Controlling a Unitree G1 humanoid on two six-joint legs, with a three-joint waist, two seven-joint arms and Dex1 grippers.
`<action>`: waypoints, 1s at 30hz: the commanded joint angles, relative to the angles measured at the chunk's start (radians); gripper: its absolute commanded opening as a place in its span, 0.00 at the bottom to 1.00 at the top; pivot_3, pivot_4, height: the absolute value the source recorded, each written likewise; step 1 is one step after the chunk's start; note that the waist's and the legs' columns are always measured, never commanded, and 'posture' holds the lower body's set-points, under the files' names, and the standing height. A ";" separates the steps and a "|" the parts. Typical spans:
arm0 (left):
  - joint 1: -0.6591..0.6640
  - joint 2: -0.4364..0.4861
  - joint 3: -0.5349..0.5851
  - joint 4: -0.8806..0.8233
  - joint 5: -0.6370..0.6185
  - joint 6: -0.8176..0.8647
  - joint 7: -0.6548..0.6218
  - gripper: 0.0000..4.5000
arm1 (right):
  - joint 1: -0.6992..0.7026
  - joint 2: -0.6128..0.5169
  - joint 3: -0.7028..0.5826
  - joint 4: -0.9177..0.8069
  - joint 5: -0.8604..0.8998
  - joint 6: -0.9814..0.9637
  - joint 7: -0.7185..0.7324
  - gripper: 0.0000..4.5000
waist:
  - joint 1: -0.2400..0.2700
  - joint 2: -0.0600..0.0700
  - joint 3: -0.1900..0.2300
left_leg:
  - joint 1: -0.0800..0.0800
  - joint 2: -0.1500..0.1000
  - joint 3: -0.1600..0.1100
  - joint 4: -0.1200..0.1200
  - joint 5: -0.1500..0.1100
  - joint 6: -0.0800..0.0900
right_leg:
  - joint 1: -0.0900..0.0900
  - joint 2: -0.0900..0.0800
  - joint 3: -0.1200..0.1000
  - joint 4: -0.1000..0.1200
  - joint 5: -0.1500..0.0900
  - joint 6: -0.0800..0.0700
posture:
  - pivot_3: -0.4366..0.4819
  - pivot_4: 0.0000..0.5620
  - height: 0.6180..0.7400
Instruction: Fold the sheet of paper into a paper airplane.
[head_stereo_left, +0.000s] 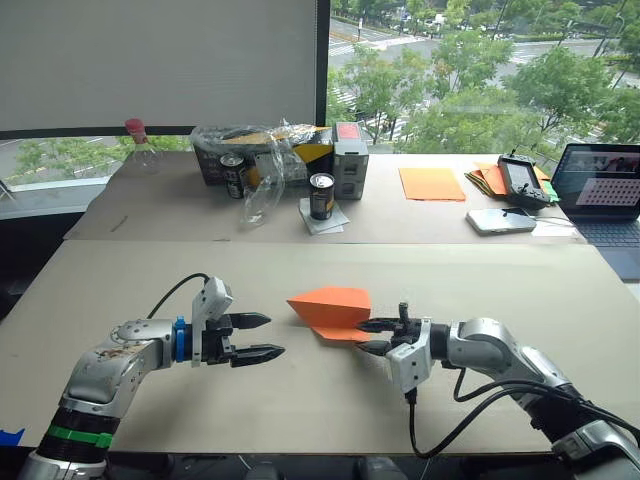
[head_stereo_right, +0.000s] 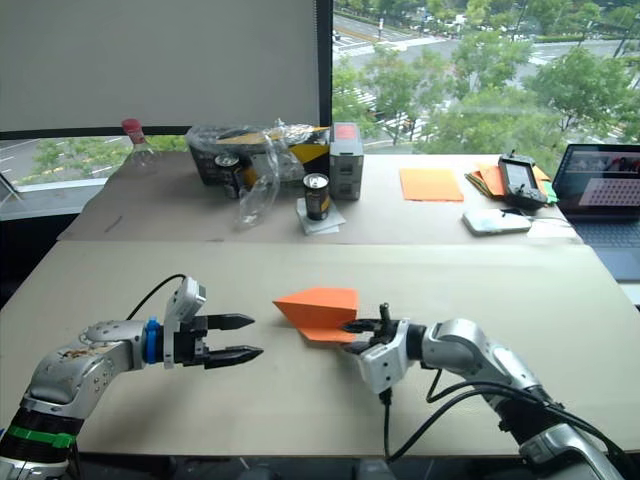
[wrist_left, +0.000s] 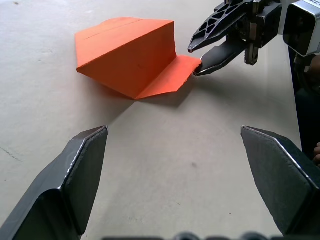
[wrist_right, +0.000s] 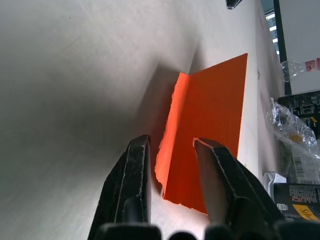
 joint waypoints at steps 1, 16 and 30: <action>-0.006 0.001 0.014 -0.026 -0.025 0.006 -0.006 1.00 | 0.003 -0.035 -0.091 -0.127 0.123 0.069 0.028 0.74 | -0.001 0.000 0.000 | 0.000 0.000 0.000 0.000 0.000 0.000 | 0.000 0.000 0.000 0.000 0.000 0.000 | 0.48 0.27 0.93; -0.173 -0.272 -0.146 0.119 0.099 -0.051 0.135 0.12 | -0.149 0.068 -0.167 -0.093 0.275 0.409 0.096 0.89 | 0.004 0.000 0.000 | 0.000 -0.001 0.000 0.002 0.000 0.000 | 0.001 0.000 0.000 0.000 0.001 0.000 | 0.48 0.27 0.93; -0.179 -0.329 -0.271 0.188 0.236 -0.100 0.167 0.00 | -0.260 0.232 -0.148 0.041 0.347 0.854 0.174 0.89 | 0.000 0.000 0.000 | 0.000 -0.001 0.000 0.002 0.000 0.000 | 0.001 0.000 0.000 0.000 0.002 0.000 | 0.48 0.27 0.93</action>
